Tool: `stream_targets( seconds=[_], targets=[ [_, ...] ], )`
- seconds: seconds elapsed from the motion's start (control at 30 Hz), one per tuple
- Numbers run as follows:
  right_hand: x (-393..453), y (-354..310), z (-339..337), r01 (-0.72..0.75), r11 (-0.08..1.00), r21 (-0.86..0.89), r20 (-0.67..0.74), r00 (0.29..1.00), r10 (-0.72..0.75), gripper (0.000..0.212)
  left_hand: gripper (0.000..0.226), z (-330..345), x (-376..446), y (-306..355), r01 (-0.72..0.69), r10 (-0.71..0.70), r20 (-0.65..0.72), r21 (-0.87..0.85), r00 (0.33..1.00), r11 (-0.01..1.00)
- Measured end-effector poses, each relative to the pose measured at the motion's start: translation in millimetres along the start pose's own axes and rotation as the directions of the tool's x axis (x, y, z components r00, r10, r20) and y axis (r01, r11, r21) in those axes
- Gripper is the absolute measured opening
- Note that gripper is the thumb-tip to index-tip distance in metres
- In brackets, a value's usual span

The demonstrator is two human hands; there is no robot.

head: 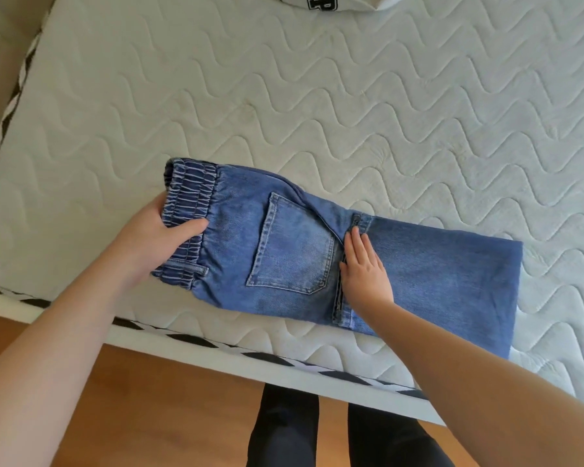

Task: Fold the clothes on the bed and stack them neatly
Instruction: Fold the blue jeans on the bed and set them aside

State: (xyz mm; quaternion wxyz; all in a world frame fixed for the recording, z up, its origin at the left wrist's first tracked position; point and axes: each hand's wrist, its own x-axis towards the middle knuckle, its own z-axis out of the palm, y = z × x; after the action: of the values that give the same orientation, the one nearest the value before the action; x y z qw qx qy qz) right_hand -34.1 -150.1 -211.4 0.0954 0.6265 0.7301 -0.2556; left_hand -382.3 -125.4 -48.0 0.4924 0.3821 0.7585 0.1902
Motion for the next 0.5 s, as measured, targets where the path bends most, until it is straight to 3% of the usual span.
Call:
stream_targets(
  seconds=[0.23,0.4,0.5],
  targets=[
    [1.1,-1.3,-6.7,0.0,1.0,0.023,0.016,1.0,-0.001,0.058,0.061,15.2,-48.2,84.4,-0.251,0.239,0.094,0.142,0.966,0.958],
    [0.0,0.9,-18.2,0.031,0.991,0.133,0.084,0.996,-0.043,0.064,0.071,40.2,-69.0,128.2,-0.352,0.3,0.309,0.129,0.903,0.927],
    [-0.7,18.2,-33.6,0.121,0.94,0.32,0.091,0.983,-0.158,0.068,0.072,67.7,-77.0,152.5,-0.384,0.264,0.496,0.157,0.827,0.91]
  ],
)
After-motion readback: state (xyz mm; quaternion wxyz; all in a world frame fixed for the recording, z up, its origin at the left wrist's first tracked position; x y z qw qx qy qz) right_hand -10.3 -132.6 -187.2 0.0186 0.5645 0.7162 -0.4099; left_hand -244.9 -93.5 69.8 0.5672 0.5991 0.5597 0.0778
